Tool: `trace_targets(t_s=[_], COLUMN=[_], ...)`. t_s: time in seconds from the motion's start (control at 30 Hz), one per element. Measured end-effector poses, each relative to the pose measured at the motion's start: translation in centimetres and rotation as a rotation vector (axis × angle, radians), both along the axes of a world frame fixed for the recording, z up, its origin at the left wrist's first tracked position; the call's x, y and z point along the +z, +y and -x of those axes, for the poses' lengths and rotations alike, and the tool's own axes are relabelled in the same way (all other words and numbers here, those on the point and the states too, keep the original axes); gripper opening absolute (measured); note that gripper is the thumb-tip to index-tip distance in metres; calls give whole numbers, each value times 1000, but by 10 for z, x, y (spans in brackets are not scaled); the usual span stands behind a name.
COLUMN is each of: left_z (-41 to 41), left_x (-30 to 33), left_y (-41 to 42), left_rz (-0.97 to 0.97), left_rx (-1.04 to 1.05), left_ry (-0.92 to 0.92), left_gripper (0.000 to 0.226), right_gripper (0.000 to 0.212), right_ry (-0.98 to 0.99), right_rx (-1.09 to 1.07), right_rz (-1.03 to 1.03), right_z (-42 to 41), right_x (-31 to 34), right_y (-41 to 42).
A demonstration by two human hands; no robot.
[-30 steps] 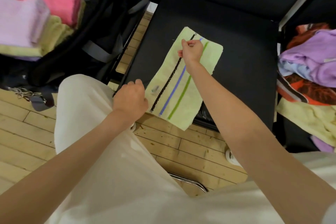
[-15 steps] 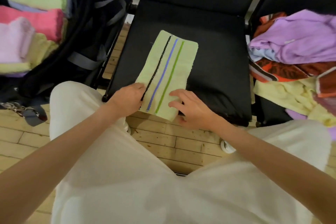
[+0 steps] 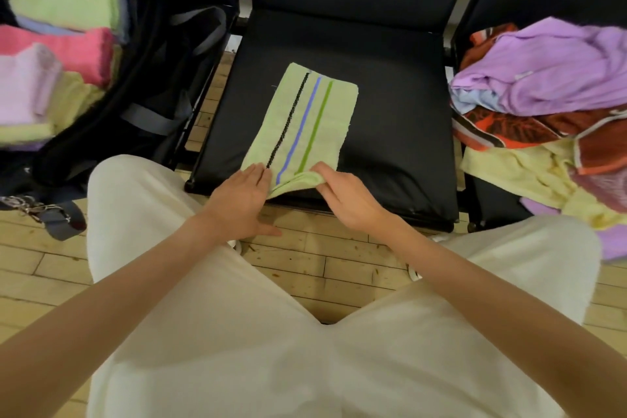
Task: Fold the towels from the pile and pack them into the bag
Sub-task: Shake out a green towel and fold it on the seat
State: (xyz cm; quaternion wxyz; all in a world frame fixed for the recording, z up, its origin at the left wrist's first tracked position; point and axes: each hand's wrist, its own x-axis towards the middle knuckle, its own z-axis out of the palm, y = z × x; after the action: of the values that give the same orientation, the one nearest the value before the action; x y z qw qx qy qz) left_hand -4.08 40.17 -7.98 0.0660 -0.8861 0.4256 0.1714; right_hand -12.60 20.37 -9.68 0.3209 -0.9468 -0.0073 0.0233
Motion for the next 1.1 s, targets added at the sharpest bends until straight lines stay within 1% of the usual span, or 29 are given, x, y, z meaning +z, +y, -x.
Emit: trace_targets(t_s=[0.03, 0.07, 0.13, 0.17, 0.2, 0.27, 0.37, 0.43, 0.53, 0.6, 0.63, 0.67, 0.73, 0.8, 0.87, 0.93, 1.0, 1.07, 1.1], left_z=[1, 0, -3, -4, -5, -7, -9, -12, -23, -31, -34, -36, -37, -37, -38, -38, -39, -41, -42], left_x=[0, -2, -4, -2, 2, 10, 25, 30, 19, 7, 1, -5, -14, -23, -33, -39, -40, -38, -37], left_y=[-3, -5, -8, -9, -9, -10, -15, -23, -43, -61, -69, -77, -88, -94, -96, -97, -96, -93, -89], left_rz=[13, 55, 201, 267, 325, 377, 442, 559, 786, 870, 879, 860, 781, 646, 495, 425, 418, 450, 475], left_rx=[17, 31, 33, 50, 85, 159, 204, 272, 485, 653, 709, 737, 719, 632, 560, 550, 551, 539, 506], left_ry=[-19, -40, -82, -72, -35, 120, 357, 421, 410, 383, 352, 298, 178, 42, -56, -82, -105, -124, -132], left_gripper=[104, 91, 49, 33, 26, 19, 21, 20, 21, 25, 27, 28, 30, 29, 27, 26, 27, 31, 32], right_gripper=[15, 14, 14, 14, 15, 17, 15, 18, 25, 26, 27, 28, 31, 33, 33, 31, 29, 28, 29], right_ry=[13, 19, 31, 37, 39, 7, -110, -169, -179, -158, -141, -115, -32, 70, 165, 228, 235, 173, 120], right_rx=[-34, -63, -110, -135, -167, -232, -347, -432, -559, -618, -632, -640, -648, -650, -653, -678, -721, -736, -706], right_rz=[-38, -71, -110, -127, -147, -175, -167, -148, -91, -3, 58, 123, 248, 374, 441, 439, 392, 288, 250], right_z=[1, 2, 6, 8, 11, 20, 30, 30, 19, 6, 0, -6, -15, -20, -22, -21, -22, -23, -23], right_x=[3, 5, 7, 9, 11, 12, 10, 8, 7, 5, 3, 0, -5, -11, -16, -21, -20, -18, -16], right_y=[-2, -5, -10, -13, -17, -25, -32, -34, -36, -39, -40, -42, -45, -47, -46, -45, -46, -48, -50])
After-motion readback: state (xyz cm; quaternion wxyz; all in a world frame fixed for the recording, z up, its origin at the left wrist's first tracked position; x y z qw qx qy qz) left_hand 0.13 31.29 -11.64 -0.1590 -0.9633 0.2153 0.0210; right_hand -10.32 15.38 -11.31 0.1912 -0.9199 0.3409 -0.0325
